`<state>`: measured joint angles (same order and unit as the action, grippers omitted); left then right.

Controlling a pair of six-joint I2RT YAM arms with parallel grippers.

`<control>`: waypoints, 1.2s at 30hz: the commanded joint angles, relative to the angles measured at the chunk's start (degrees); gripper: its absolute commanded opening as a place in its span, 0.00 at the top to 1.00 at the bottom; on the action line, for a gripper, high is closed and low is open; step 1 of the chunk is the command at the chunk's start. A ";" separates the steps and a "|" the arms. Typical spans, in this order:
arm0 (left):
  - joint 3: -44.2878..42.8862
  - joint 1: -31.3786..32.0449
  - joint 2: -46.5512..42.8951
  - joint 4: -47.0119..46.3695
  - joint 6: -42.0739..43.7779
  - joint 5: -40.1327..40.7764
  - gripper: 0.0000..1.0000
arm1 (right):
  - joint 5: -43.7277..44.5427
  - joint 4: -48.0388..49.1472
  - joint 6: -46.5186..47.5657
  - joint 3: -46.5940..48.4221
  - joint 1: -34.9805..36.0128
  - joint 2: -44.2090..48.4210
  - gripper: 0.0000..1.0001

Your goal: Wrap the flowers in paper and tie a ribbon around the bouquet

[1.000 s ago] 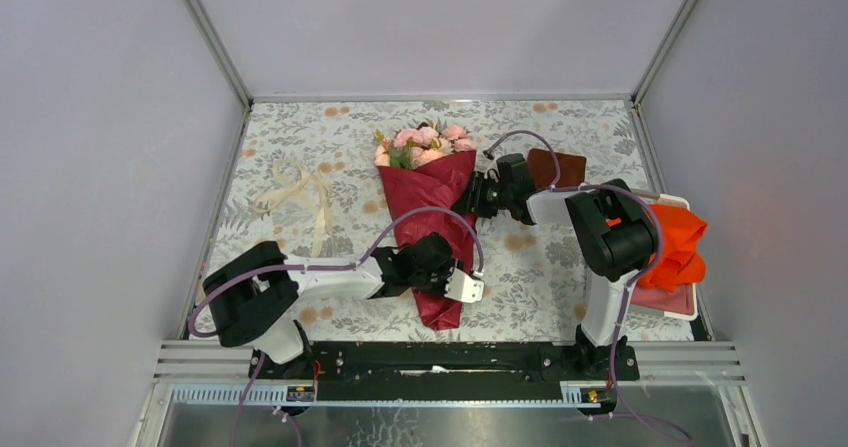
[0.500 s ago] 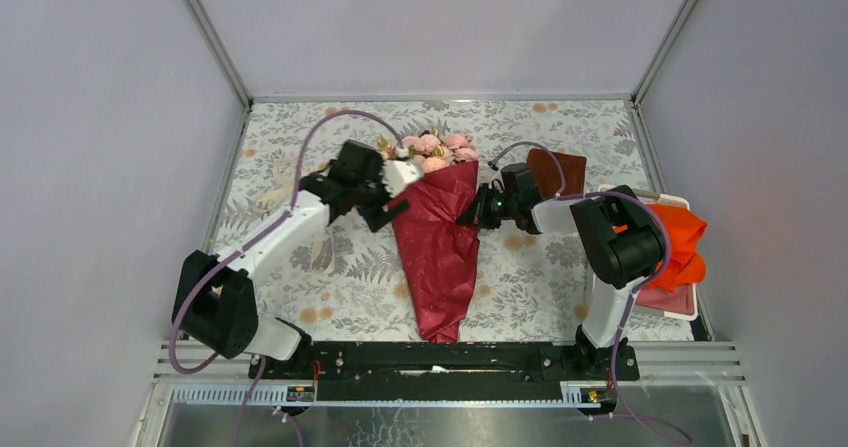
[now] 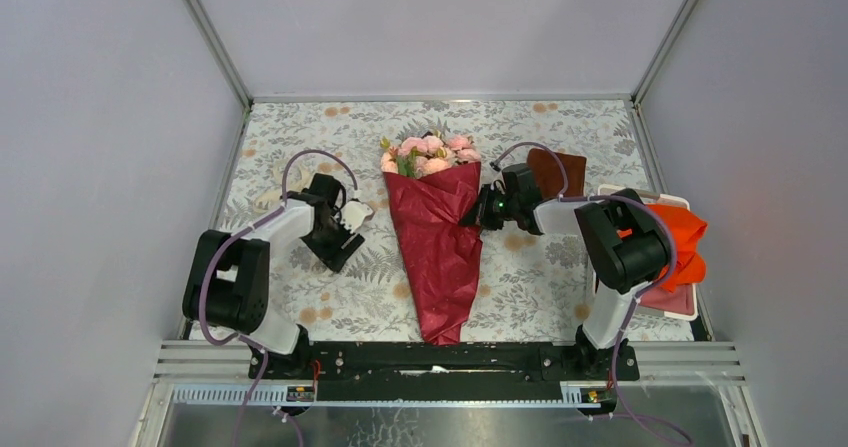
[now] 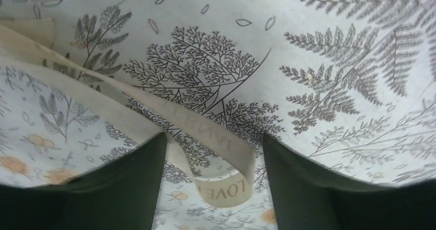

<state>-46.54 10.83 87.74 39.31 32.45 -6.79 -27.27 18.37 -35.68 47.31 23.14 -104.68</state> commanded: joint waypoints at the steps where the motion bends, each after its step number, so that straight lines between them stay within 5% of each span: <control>1: 2.59 -0.20 0.42 -2.74 -0.82 0.31 0.41 | 1.34 -2.10 1.53 0.12 0.24 3.96 1.00; 3: 1.70 -0.20 -0.41 -0.75 -0.40 -2.60 0.86 | 1.29 -2.73 1.62 0.59 0.24 4.29 1.00; 4: 0.26 -0.17 -1.30 1.39 -0.08 -4.48 0.99 | 1.32 -3.05 1.62 0.90 0.25 4.39 1.00; 10: -27.09 -0.11 -16.55 20.41 2.70 -22.40 1.00 | 1.73 -6.42 3.06 3.09 0.24 4.07 1.00; 15: -60.98 -0.15 -20.03 25.24 -1.22 -27.40 1.00 | 2.46 -7.38 3.61 3.32 0.24 3.96 1.00; 18: -71.48 -0.11 -19.32 27.74 -3.71 -27.84 1.00 | 2.82 -7.33 3.56 3.40 0.24 3.96 1.00; 25: -62.55 -0.11 -22.94 30.13 -0.25 -24.05 1.00 | 2.82 -8.88 4.12 4.85 0.24 3.70 1.00; 30: -58.13 -0.04 -24.99 43.76 16.59 -30.09 1.00 | 2.70 -10.93 4.65 7.15 0.24 4.15 1.00; 36: -38.60 1.56 -28.28 44.18 22.52 -25.61 1.00 | 2.96 -14.37 5.33 10.69 0.24 4.86 1.00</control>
<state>-93.30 11.66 62.19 78.41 46.24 -33.89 -24.99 6.22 -31.81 53.67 23.14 -102.65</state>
